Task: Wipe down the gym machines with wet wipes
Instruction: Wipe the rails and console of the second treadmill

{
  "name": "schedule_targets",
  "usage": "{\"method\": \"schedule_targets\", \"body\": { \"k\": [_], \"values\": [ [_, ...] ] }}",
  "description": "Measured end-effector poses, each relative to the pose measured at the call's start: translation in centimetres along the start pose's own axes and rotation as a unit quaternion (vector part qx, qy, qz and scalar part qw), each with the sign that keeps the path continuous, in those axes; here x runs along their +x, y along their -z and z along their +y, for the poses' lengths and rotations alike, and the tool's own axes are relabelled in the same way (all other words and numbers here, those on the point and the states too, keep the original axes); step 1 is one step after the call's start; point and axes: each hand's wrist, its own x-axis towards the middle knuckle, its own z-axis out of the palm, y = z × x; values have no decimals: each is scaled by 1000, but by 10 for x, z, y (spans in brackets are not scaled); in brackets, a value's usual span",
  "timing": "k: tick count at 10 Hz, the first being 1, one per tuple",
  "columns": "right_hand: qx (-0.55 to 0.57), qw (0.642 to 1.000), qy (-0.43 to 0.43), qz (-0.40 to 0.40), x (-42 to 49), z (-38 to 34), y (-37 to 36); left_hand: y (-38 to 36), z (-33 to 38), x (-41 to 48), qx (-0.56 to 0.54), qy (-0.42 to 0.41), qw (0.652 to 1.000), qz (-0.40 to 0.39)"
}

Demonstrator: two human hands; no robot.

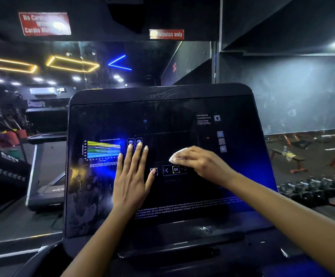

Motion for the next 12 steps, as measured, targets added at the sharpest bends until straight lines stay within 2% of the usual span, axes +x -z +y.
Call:
{"method": "schedule_targets", "body": {
  "k": [2, 3, 4, 6, 7, 8, 9, 10, 11, 12],
  "values": [
    [-64, 987, -91, 116, 91, 43, 6, 0, 0, -1, 2, -1, 1000, 0],
    [-136, 986, -58, 70, 117, 57, -8, 1, -1, 1, 4, -3, 1000, -5],
    [-163, 983, -59, 57, 114, 70, -5, 0, -1, 1, 4, -3, 1000, -8],
    [-152, 955, -230, 112, 70, 105, 18, 0, -1, 0, 6, -2, 1000, -13],
    [-106, 907, -366, 179, 49, 118, 35, -1, -1, 0, 6, 0, 1000, -13],
    [-95, 906, -364, 192, 54, 110, 39, -1, -1, 0, 5, 0, 1000, -12],
    [-99, 957, -242, 129, 47, 85, 29, 0, -1, 0, 3, 0, 1000, -14],
    [-86, 972, -192, 104, 31, 64, 22, 0, -1, 0, 1, 0, 1000, -16],
    [-54, 990, -120, 45, -16, 18, 12, 0, -1, 0, -2, -2, 1000, -18],
    [-23, 995, -95, -6, -52, -17, 7, -1, -1, 0, -1, -1, 1000, -18]
  ]
}}
